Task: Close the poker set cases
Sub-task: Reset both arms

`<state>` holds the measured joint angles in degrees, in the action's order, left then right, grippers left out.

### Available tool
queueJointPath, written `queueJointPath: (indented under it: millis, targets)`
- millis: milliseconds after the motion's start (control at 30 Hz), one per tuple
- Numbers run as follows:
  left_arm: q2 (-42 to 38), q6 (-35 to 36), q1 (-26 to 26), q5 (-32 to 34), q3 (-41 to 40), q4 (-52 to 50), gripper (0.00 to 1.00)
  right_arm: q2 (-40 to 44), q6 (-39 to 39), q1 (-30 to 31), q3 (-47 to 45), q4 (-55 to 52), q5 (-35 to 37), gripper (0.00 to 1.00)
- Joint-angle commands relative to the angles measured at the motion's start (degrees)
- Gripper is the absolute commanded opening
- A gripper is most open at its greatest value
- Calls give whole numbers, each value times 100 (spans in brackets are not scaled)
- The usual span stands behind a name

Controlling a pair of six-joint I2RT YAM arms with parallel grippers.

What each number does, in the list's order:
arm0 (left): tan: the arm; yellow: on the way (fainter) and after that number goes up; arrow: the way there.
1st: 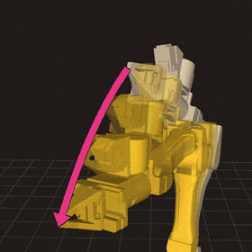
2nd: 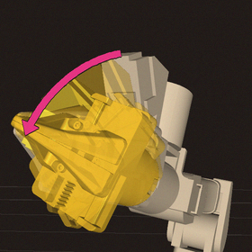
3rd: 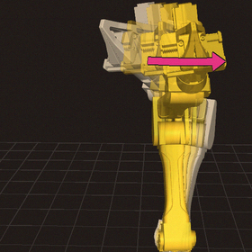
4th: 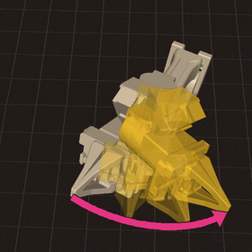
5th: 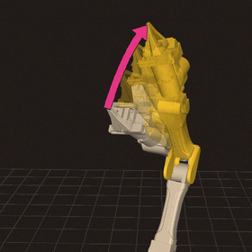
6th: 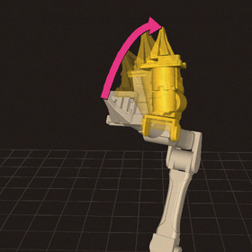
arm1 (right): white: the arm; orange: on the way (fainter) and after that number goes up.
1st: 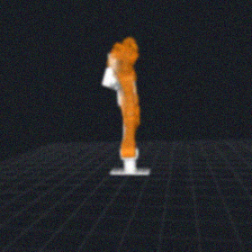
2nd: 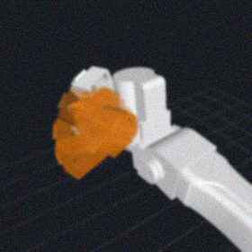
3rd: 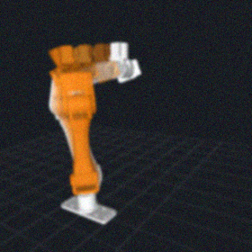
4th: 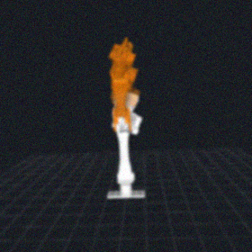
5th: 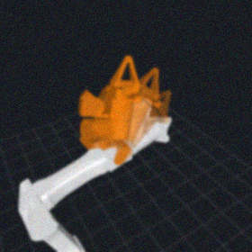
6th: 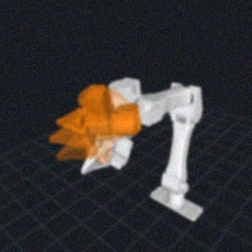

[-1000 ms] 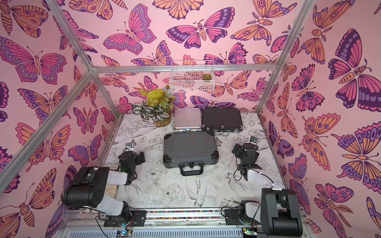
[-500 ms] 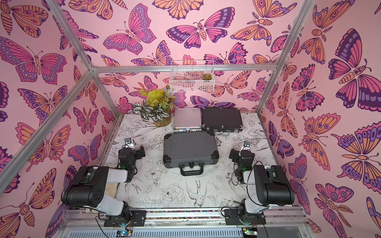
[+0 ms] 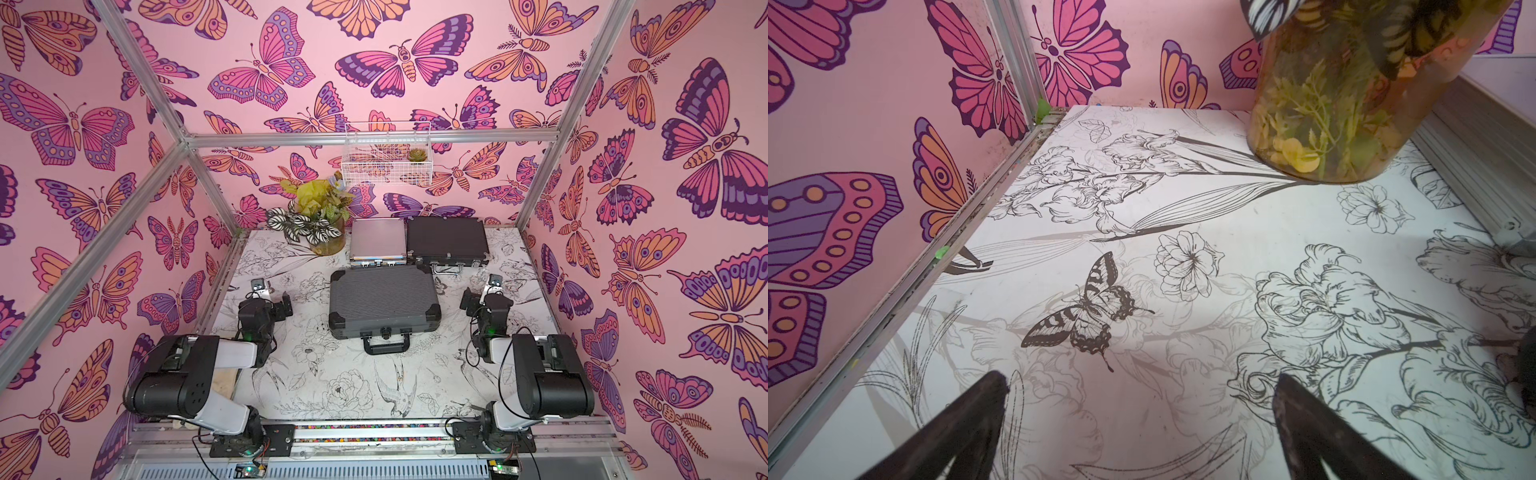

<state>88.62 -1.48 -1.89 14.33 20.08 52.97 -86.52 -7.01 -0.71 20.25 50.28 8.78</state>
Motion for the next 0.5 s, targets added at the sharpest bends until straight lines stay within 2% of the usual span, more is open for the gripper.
queueJointPath:
  millis: [0,467]
  targets:
    - [14,56,5,-70,14,92,100,59,94,36,84,-79,84,99]
    - [15,52,11,-70,14,91,100,30,330,106,225,-298,-218,99]
